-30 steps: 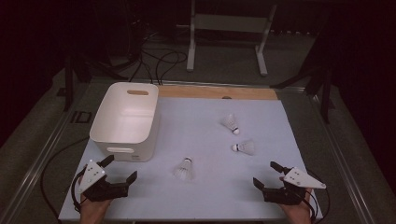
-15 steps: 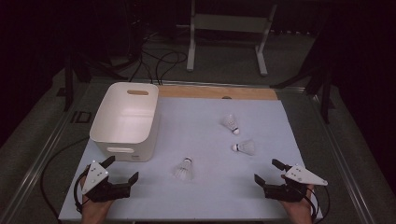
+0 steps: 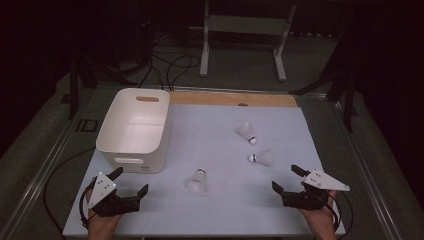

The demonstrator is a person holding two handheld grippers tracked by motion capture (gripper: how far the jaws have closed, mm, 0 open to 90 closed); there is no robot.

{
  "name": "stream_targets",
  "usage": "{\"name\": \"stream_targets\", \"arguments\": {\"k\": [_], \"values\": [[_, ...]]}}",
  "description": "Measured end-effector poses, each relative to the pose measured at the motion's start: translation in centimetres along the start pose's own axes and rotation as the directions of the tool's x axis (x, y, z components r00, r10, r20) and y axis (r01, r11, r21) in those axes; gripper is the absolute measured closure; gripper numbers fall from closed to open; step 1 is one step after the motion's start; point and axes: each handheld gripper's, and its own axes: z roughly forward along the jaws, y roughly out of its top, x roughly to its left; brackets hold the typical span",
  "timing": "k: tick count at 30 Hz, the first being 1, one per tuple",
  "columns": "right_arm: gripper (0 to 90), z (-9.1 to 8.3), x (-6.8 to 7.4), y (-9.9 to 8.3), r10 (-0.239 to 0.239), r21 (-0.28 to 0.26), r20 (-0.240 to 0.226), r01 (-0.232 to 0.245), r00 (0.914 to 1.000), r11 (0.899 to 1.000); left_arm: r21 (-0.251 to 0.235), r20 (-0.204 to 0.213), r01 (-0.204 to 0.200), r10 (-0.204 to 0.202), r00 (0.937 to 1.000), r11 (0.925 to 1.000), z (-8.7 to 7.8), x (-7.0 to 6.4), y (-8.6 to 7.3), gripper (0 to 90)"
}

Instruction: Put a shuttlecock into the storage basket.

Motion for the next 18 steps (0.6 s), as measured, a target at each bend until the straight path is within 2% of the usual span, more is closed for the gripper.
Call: {"name": "stream_targets", "arguments": {"k": [18], "values": [[9.3, 1.2, -0.8, 3.3, -0.024, 0.006, 0.02, 0.024, 0.9995, 1.0, -0.004, -0.002, -0.001, 0.001, 1.0, 1.0, 0.0, 0.0, 0.0, 0.0]]}}
